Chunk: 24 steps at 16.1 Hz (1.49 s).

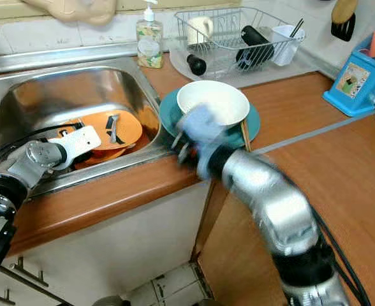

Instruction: Kitchen organization

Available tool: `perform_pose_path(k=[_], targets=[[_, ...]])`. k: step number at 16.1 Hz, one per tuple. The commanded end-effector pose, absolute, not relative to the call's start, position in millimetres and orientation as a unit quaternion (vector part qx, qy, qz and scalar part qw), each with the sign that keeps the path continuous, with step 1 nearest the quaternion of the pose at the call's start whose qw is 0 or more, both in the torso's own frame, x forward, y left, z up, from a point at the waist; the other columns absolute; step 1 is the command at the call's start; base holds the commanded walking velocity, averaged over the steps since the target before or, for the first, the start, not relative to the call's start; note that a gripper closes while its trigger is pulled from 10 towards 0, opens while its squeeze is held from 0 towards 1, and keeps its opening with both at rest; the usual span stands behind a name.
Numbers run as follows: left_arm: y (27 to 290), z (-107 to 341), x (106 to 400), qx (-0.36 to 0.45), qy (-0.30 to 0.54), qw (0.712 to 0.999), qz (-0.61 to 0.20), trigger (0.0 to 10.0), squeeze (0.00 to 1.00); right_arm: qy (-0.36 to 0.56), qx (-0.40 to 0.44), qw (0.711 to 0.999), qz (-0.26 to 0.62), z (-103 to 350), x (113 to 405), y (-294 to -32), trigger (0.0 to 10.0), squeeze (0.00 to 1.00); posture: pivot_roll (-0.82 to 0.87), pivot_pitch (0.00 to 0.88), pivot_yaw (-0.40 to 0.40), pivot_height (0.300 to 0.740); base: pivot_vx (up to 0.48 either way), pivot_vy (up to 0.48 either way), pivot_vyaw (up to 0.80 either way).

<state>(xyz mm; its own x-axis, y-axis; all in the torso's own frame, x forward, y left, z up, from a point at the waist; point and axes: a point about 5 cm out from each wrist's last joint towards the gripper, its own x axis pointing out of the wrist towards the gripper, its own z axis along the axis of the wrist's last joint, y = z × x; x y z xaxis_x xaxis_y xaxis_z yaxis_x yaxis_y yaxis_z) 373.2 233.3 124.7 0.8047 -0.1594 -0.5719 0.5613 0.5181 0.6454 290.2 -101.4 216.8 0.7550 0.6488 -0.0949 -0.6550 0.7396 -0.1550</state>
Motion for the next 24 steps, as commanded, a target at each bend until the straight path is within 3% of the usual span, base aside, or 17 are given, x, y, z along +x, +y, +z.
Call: perform_pose_path(k=[1, 2, 3, 4, 10, 11, 13, 14, 15, 16, 17, 18, 19, 20, 21, 23, 24], targets=[[229.1, 139.4, 379.8, 0.431, 0.194, 0.855, -0.213, 10.0, 0.97, 0.016, -0.082, 0.948, 0.307, 222.3, 298.6, -114.4, 10.0, 0.0, -0.16, 0.0, -0.018, 0.74, 0.0, 0.0, 0.0], [226.3, 144.9, 381.3, 0.398, 0.166, 0.877, -0.209, 10.0, 0.0, 0.015, -0.067, 0.959, 0.275, 226.1, 306.1, -124.5, 10.0, 0.15, -0.16, 0.0, -0.021, 0.74, 0.0, 0.0, 0.0], [226.3, 144.9, 381.3, 0.398, 0.166, 0.877, -0.209, 10.0, 0.0, 0.015, -0.067, 0.959, 0.275, 226.1, 306.1, -124.5, 10.0, 0.15, -0.16, 0.0, -0.021, 0.74, 0.0, 0.0, 0.0], [222.9, 149.2, 381.4, 0.362, 0.133, 0.898, -0.21, 10.0, 0.0, 0.016, -0.054, 0.968, 0.245, 229.1, 313.8, -135.4, 10.0, 1.0, -0.16, 0.0, -0.025, 0.74, 0.0, 0.0, 0.0], [202.6, 167.3, 366.8, 0.237, -0.004, 0.936, -0.261, 10.0, 0.03, 0.052, -0.024, 0.987, 0.149, 234.0, 342.1, -173.1, 10.0, 1.0, -0.15, 0.0, -0.043, 0.74, 0.0, 0.0, 0.0], [197.1, 172.8, 360.5, 0.208, -0.024, 0.937, -0.278, 10.0, 1.0, 0.07, -0.021, 0.989, 0.127, 232.5, 348.2, -182.4, 10.0, 1.0, -0.15, 0.0, -0.041, 0.74, 0.0, 0.0, 0.0], [188.6, 180.6, 351.9, 0.183, -0.044, 0.934, -0.304, 10.0, 1.0, 0.088, -0.004, 0.992, 0.093, 230.8, 356.4, -196.5, 10.0, 1.0, -0.15, 0.0, -0.04, 0.74, 0.0, 0.0, 0.0], [183.7, 184.8, 346.5, 0.165, -0.053, 0.932, -0.32, 10.0, 1.0, 0.103, 0.007, 0.992, 0.076, 229.2, 360.2, -203.8, 10.0, 0.81, -0.15, 0.0, -0.035, 0.74, 0.0, 0.0, 0.0], [180.8, 187.3, 342.5, 0.154, -0.057, 0.93, -0.33, 10.0, 1.0, 0.113, 0.014, 0.991, 0.067, 228.3, 362.5, -207.9, 10.0, 0.81, -0.15, 0.0, -0.035, 0.74, 0.0, 0.0, 0.0], [177.9, 188.8, 338.6, 0.145, -0.059, 0.927, -0.341, 10.0, 1.0, 0.121, 0.022, 0.99, 0.063, 227.5, 363.9, -210.8, 10.0, 0.04, -0.15, 0.0, -0.034, 0.74, 0.0, 0.0, 0.0], [171.5, 190.1, 330.5, 0.131, -0.058, 0.92, -0.366, 10.0, 0.0, 0.142, 0.051, 0.986, 0.069, 224.6, 365.6, -213.4, 10.0, 0.0, -0.16, 0.0, -0.037, 0.74, 0.0, 0.0, 0.0], [169.7, 190.4, 328.1, 0.126, -0.058, 0.918, -0.372, 10.0, 0.0, 0.147, 0.058, 0.985, 0.071, 223.7, 366.2, -214.1, 10.0, 0.0, -0.16, 0.0, -0.037, 0.74, 0.0, 0.0, 0.0], [167.3, 190.7, 323.7, 0.12, -0.057, 0.917, -0.375, 10.0, 0.0, 0.161, 0.071, 0.981, 0.087, 220.6, 367.5, -211.4, 9.0, 0.0, -0.16, 0.0, -0.038, 0.74, 0.0, 0.0, 0.0], [164.9, 191.7, 319.6, 0.112, -0.054, 0.918, -0.376, 10.0, 0.0, 0.168, 0.08, 0.977, 0.106, 218.9, 368.5, -206.9, 4.5, 0.0, -0.16, 0.0, -0.038, 0.74, 0.0, 0.0, 0.0], [162.7, 192.9, 316.6, 0.106, -0.05, 0.919, -0.377, 10.0, 0.0, 0.173, 0.09, 0.973, 0.122, 218.3, 369.0, -202.1, 2.0, 0.0, -0.16, 0.0, -0.038, 0.74, 0.0, 0.0, 0.0], [160.0, 194.8, 312.4, 0.099, -0.044, 0.919, -0.38, 10.0, 0.0, 0.18, 0.108, 0.967, 0.144, 217.7, 369.4, -195.5, 0.0, 0.0, -0.15, 0.0, -0.04, 0.74, 0.0, 0.0, 0.0], [158.4, 195.4, 311.5, 0.096, -0.042, 0.918, -0.382, 10.0, 0.0, 0.182, 0.123, 0.963, 0.155, 217.0, 369.0, -192.0, 0.0, 0.0, -0.15, 0.0, -0.04, 0.74, 0.0, 0.0, 0.0]])
